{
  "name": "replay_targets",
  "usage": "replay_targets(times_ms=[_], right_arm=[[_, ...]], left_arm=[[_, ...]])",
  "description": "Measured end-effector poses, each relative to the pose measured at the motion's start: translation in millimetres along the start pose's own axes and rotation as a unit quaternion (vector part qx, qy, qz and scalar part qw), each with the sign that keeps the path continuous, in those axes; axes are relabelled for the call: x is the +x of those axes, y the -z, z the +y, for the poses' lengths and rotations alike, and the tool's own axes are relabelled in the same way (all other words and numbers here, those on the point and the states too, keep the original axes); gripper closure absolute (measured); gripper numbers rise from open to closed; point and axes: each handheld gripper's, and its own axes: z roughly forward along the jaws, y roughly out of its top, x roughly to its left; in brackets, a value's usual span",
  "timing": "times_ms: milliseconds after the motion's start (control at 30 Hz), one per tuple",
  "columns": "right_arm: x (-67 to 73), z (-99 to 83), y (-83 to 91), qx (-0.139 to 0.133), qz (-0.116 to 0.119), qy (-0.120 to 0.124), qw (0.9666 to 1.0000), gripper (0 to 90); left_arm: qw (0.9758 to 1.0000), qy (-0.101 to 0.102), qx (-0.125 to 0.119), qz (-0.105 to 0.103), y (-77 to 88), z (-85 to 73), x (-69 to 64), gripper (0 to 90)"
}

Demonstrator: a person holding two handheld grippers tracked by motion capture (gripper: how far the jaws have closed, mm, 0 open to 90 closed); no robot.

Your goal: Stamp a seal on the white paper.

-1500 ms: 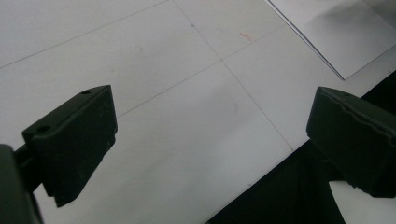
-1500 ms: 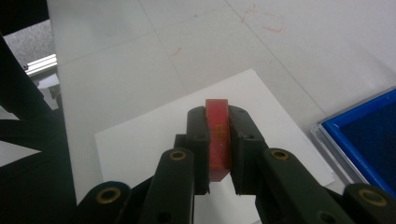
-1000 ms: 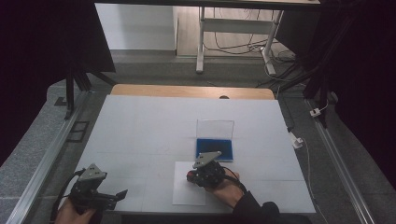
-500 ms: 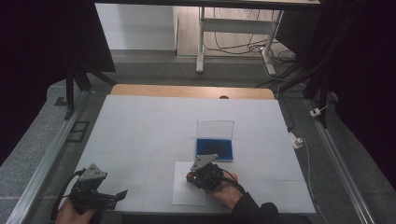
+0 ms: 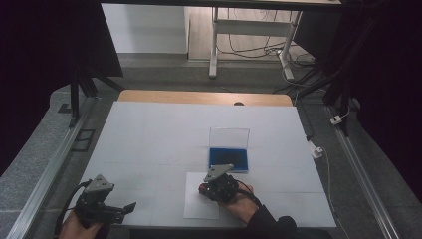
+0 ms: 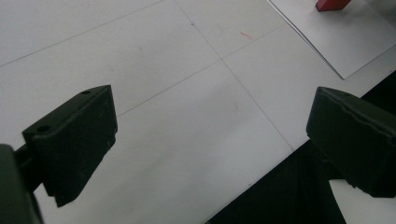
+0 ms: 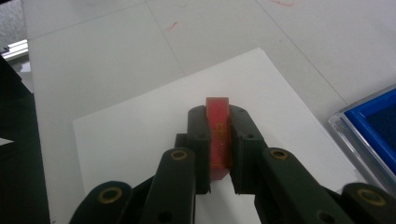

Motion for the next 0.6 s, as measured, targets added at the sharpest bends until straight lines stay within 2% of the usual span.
replay_targets(times_ms=[133, 233, 300, 500, 600], right_arm=[[-4.6, -1.3, 0.0, -0.005, 0.014, -0.017, 0.9998, 80.6], [-6.3, -1.8, -0.2, -0.007, 0.018, -0.02, 0.9996, 80.5], [-5.1, -1.5, -0.2, -0.006, 0.015, -0.017, 0.9997, 80.5], [4.4, -0.2, -0.1, 0.0, -0.013, 0.017, 0.9998, 80.5], [6.0, -0.2, -0.2, -0.001, -0.016, 0.017, 0.9997, 80.4]], left_arm=[[1.0, 0.0, 0.0, 0.0, -0.1, 0.0, -0.1, 2.8], [1.0, 0.0, 0.0, 0.0, -0.1, 0.0, 0.1, 2.8], [1.0, 0.0, 0.0, 0.0, -0.1, 0.0, 0.1, 2.8], [1.0, 0.0, 0.001, 0.0, -0.3, 0.3, -0.1, 2.8], [1.0, 0.0, 0.001, 0.0, -0.3, 0.3, 0.0, 2.8]])
